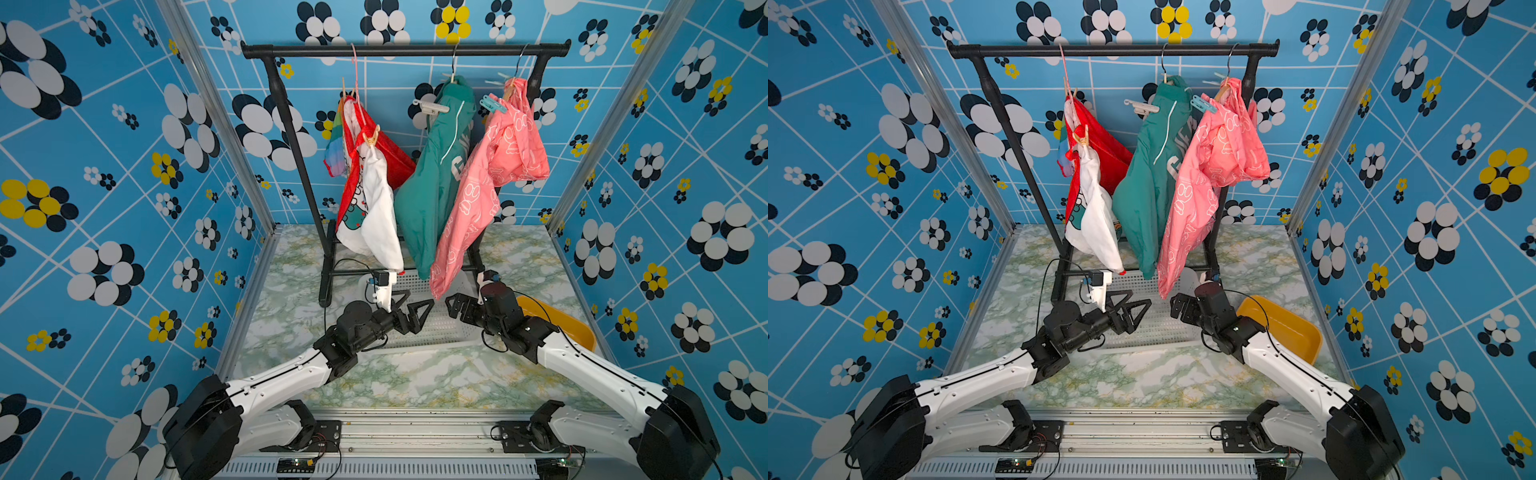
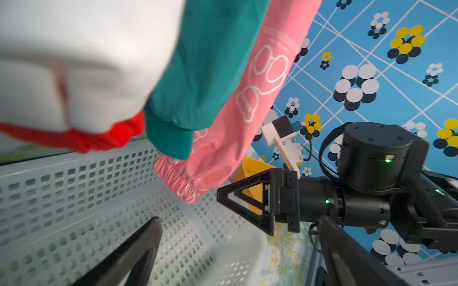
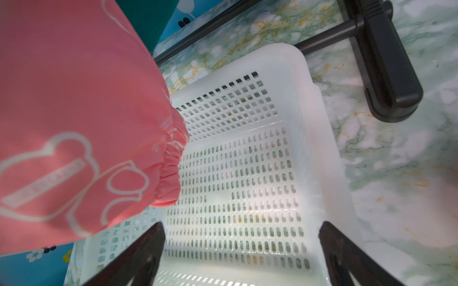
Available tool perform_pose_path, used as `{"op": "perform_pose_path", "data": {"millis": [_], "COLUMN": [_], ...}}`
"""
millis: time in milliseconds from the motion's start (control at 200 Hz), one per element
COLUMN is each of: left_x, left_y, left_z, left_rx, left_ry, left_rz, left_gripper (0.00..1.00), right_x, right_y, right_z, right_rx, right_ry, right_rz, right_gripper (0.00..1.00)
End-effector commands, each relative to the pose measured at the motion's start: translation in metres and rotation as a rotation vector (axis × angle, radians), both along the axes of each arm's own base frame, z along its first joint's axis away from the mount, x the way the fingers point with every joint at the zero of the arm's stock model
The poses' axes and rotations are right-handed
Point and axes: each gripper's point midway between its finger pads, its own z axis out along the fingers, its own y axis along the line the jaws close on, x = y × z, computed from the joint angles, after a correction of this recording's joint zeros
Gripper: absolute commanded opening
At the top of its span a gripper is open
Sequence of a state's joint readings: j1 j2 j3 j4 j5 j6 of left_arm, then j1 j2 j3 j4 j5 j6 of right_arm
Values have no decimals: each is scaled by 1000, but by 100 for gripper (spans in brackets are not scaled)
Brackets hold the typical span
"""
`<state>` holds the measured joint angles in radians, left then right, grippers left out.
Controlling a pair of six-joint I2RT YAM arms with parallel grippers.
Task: Remove the clothespins securing jackets to the hanger
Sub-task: Pick up the hanger from the clothesline.
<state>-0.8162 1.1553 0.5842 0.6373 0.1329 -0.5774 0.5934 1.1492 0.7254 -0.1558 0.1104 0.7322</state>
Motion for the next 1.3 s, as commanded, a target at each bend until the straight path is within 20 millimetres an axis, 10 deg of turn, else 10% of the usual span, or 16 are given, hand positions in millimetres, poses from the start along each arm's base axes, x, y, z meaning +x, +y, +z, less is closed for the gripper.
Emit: {"op": "perform_pose_path", "data": {"millis": [0,675,1019,1294], "left_x": [-4,-4,-30,17], "left_y": [-3,2,58,120], "left_z": [2,24,103,193], "left_rx": [26,119,251,334], "left_ry": [-34,-117,-206,-401], "left_rz": [-15,-4,105,442], "left_gripper": [100,100,89,91], "right_x": [-1,11,24,30], "right_y": [-4,-15,-49,-44], "right_z": [7,35,108,135], "right_rx": [6,-70,-318,-330], "right_ry": [-9,-103,-312,-392], "right_rz": [-27,-53,-108,-77], "right_gripper": [99,99,98,96]}}
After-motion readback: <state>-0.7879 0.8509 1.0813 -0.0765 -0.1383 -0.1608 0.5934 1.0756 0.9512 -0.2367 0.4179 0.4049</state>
